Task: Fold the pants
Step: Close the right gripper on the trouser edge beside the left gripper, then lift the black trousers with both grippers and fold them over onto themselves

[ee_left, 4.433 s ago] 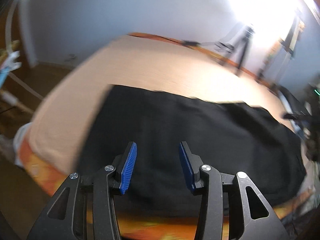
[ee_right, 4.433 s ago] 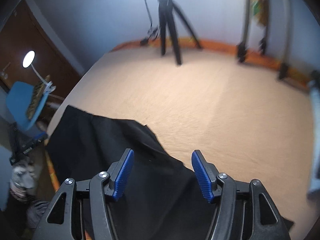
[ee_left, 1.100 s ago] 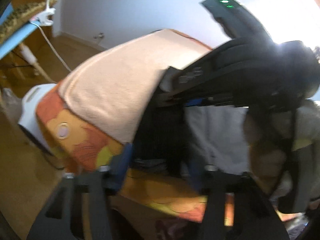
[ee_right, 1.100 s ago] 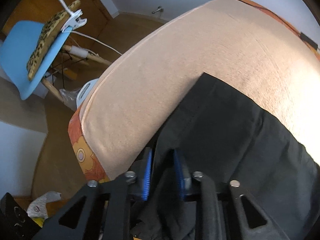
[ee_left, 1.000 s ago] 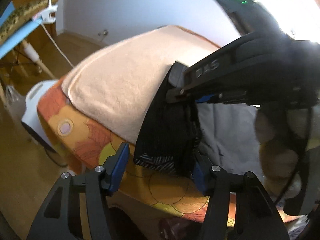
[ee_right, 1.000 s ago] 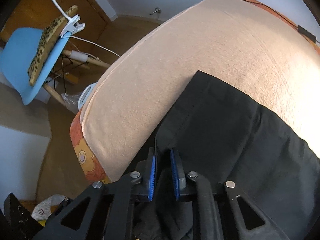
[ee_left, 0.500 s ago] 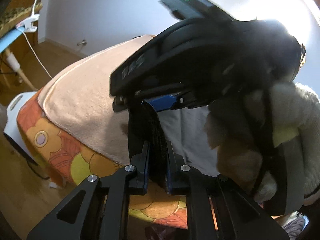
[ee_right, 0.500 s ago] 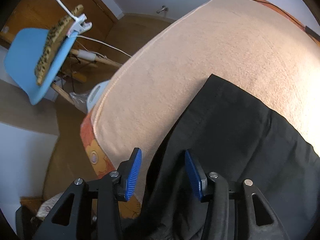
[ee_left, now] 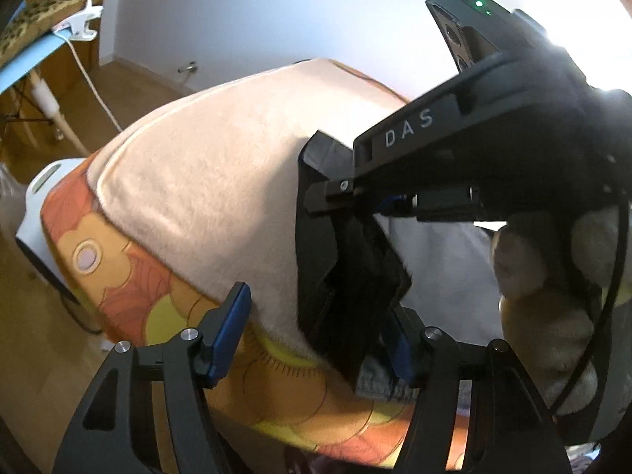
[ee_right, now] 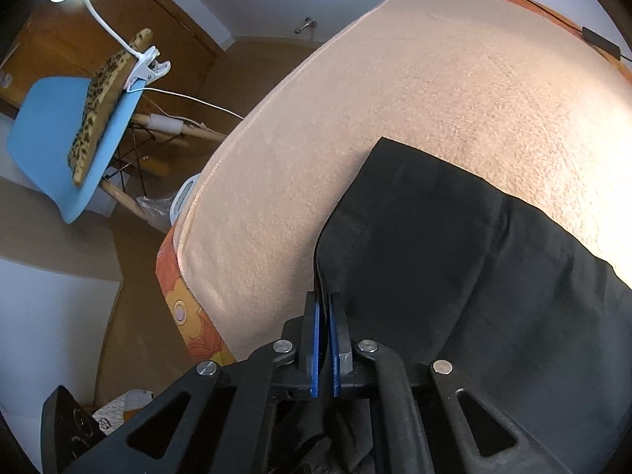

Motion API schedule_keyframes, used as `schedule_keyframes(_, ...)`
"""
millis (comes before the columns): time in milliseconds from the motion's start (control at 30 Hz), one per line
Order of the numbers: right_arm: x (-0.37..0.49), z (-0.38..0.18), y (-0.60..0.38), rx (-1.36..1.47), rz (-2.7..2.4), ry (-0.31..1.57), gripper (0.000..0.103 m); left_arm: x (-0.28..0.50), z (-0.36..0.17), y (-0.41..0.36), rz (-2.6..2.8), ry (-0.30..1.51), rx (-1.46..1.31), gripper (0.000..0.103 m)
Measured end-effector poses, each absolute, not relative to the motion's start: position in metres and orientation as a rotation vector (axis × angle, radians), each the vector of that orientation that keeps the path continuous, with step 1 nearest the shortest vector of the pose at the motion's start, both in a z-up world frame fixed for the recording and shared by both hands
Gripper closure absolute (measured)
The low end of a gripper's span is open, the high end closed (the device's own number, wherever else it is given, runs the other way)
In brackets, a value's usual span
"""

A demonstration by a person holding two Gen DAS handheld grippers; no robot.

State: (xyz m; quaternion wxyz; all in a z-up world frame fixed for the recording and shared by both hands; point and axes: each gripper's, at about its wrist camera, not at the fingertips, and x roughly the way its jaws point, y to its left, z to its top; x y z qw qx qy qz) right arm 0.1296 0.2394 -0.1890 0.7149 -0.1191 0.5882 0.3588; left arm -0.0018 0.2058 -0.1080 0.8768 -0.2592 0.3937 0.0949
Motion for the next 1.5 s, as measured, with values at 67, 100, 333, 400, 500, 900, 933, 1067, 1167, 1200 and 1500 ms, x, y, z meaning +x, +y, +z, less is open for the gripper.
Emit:
schedule_keyframes(67, 0.129, -0.186, 0.238, -0.254, 0.819, 1.308, 0.1, -0.002, -0.106, 0.201, 0.184, 0.809, -0.538, 0.067)
schedule_keyframes(100, 0.129, -0.185, 0.238, -0.257, 0.837, 1.311, 0.098, -0.001, -0.104, 0.198, 0.166, 0.81, -0.536, 0.085)
schedule_keyframes(333, 0.13, -0.159, 0.236, -0.316, 0.819, 1.258, 0.051, -0.001, -0.084, 0.187, 0.134, 0.74, -0.498, 0.094)
schedule_keyframes(400, 0.132, -0.156, 0.238, -0.323, 0.812, 1.261, 0.051, -0.001, -0.082, 0.185, 0.125, 0.726, -0.487, 0.094)
schedule_keyframes(500, 0.131, -0.158, 0.248, -0.37, 0.802, 1.274, 0.051, -0.001, -0.07, 0.166, 0.1, 0.71, -0.425, 0.094)
schedule_keyframes(900, 0.135, -0.134, 0.207, -0.343, 0.756, 1.185, 0.101, -0.001, -0.038, 0.124, -0.021, 0.673, -0.425, 0.094)
schedule_keyframes(933, 0.136, -0.128, 0.196, -0.32, 0.751, 1.178, 0.101, 0.0, -0.033, 0.116, -0.041, 0.668, -0.424, 0.094)
schedule_keyframes(1067, 0.14, -0.11, 0.16, -0.254, 0.75, 1.147, 0.101, 0.004, -0.019, 0.091, -0.106, 0.645, -0.413, 0.094)
schedule_keyframes(1167, 0.14, -0.092, 0.125, -0.205, 0.737, 1.11, 0.102, 0.005, -0.009, 0.073, -0.163, 0.628, -0.435, 0.094)
schedule_keyframes(1200, 0.139, -0.088, 0.116, -0.198, 0.735, 1.101, 0.102, 0.004, -0.009, 0.071, -0.183, 0.629, -0.44, 0.094)
schedule_keyframes(1500, 0.141, -0.069, 0.018, -0.144, 0.642, 1.057, 0.102, 0.022, 0.005, -0.008, -0.328, 0.661, -0.349, 0.094)
